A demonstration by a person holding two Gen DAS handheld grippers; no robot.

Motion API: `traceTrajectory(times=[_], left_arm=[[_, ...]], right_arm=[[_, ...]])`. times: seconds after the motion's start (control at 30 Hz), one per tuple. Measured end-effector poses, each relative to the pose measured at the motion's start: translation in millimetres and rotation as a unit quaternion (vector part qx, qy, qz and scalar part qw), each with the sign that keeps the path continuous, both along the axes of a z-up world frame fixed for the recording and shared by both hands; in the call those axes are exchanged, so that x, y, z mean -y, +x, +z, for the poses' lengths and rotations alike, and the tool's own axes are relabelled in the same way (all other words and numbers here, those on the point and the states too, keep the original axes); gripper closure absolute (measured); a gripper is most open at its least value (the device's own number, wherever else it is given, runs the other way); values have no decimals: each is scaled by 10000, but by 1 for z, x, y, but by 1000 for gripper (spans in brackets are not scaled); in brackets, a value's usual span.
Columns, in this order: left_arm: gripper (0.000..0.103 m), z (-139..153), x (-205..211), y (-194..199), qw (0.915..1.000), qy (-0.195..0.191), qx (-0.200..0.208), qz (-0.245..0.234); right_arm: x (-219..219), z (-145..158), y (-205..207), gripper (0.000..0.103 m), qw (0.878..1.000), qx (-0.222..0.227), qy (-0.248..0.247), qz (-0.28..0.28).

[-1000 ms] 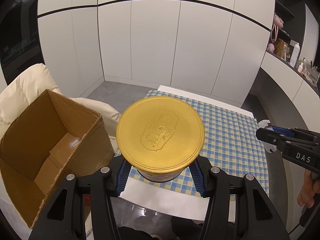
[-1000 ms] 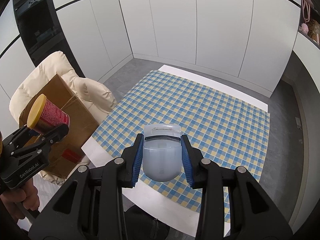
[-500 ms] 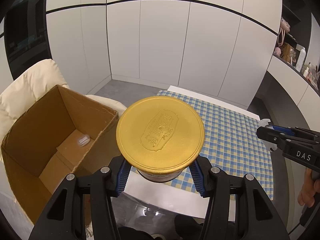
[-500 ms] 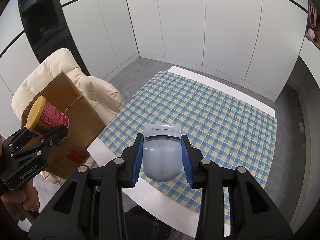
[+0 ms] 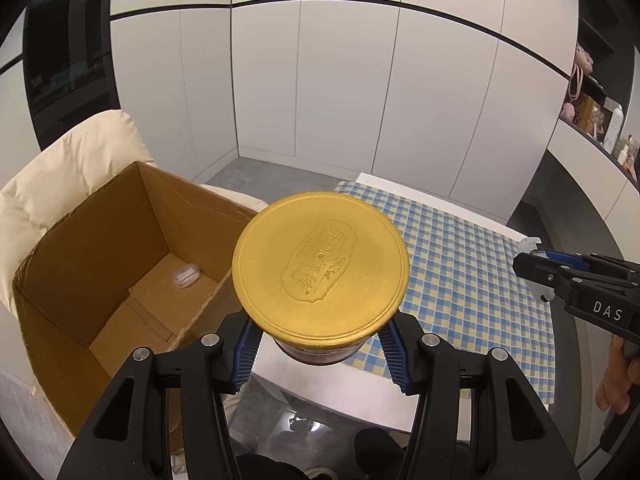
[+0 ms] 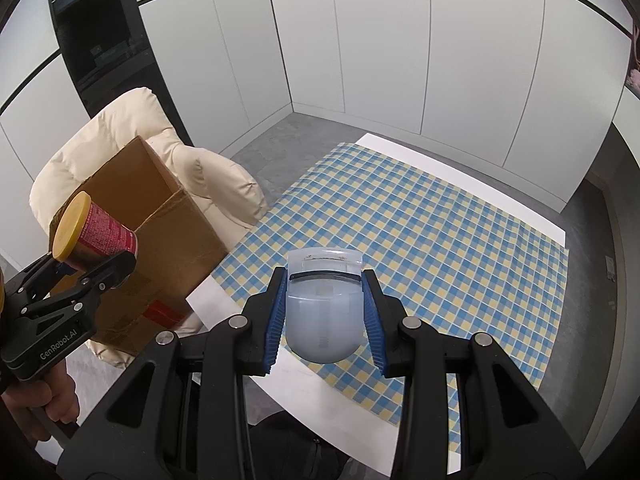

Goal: Organize objects
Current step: 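Bring the jar over the box opening with the left tool while the right tool follows with the white item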

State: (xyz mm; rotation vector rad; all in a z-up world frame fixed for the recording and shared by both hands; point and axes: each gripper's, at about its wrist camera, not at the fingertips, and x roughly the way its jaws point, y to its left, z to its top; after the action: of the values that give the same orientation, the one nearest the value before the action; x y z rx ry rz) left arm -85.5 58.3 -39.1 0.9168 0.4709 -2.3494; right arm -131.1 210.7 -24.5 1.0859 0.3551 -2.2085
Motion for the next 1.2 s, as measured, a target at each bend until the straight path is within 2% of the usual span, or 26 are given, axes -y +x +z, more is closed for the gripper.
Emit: traceTrajectory(times=[1.2], left_arm=[[49, -3, 43, 58, 9974, -25, 50, 716]], right_arm=[[79, -6, 30, 65, 9979, -22, 10, 642]])
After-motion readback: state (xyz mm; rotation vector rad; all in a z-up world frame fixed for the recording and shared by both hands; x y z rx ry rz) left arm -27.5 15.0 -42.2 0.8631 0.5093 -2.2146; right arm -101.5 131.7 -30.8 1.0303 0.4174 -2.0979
